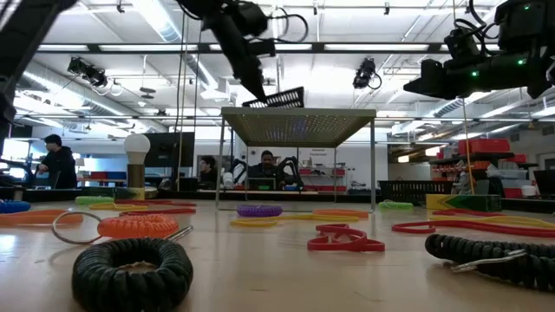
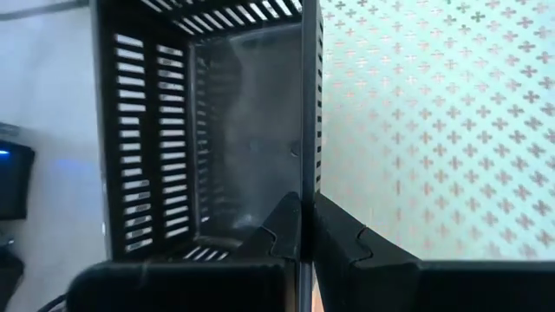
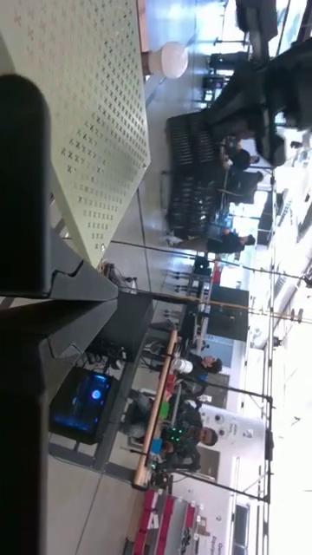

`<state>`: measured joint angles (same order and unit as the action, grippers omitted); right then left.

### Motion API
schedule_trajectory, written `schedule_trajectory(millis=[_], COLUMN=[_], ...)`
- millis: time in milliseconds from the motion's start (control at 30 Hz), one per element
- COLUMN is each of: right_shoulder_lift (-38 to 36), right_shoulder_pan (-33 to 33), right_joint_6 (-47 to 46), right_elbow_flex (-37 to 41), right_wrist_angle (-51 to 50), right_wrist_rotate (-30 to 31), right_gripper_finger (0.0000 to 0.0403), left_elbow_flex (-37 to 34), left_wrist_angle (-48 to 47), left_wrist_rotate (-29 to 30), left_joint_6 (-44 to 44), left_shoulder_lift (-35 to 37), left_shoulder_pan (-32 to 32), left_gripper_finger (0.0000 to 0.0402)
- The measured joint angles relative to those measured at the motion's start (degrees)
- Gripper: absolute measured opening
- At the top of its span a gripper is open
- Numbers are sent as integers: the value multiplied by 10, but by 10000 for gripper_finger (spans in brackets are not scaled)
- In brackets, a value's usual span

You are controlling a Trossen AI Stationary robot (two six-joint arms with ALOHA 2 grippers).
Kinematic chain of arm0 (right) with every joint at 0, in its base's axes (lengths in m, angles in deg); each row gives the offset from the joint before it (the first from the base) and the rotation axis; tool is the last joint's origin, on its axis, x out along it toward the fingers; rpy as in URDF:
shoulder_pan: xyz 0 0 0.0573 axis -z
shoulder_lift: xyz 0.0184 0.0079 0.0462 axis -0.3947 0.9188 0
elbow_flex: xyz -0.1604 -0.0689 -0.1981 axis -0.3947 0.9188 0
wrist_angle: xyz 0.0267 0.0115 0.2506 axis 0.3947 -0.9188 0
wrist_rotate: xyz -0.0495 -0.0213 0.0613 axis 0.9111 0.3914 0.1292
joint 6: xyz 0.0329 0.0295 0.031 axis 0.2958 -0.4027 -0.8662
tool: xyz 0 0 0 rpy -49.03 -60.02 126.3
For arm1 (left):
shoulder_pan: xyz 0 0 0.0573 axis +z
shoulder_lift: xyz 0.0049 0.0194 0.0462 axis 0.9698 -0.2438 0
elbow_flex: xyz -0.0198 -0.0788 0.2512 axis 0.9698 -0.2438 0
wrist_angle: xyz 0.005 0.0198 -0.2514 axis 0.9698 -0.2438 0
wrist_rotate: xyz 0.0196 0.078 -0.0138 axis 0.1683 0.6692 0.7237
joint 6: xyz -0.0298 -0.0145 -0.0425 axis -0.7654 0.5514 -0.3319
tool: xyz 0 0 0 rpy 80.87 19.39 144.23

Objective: Pick & Place Office Desk Supplies
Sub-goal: Put the top left black bin on the shelf

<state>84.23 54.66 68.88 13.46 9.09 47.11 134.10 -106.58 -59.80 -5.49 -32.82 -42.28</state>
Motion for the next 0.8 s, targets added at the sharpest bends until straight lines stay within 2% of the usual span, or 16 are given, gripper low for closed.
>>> schedule_trajectory(millis=[233, 500, 633, 800], right_shoulder_lift=[0, 0, 0, 0], right_shoulder_pan=[0, 0, 0, 0], right_joint_6=[10, 10, 10, 9], right_elbow_flex=[0, 0, 0, 0], right_wrist_angle=[0, 0, 0, 0], right_wrist_rotate=[-4, -4, -4, -4], right_gripper_finger=[5, 5, 5, 5], left_elbow_flex=[75, 78, 78, 78], left_wrist_angle=[-42, -54, -55, -54], left_wrist_rotate=[19, 59, 60, 60], left_joint_6=[-11, -65, -99, -102], left_shoulder_lift=[-67, -75, -75, -75], left_shoulder_pan=[-32, -56, -56, -57], left_gripper_finger=[18, 18, 19, 19])
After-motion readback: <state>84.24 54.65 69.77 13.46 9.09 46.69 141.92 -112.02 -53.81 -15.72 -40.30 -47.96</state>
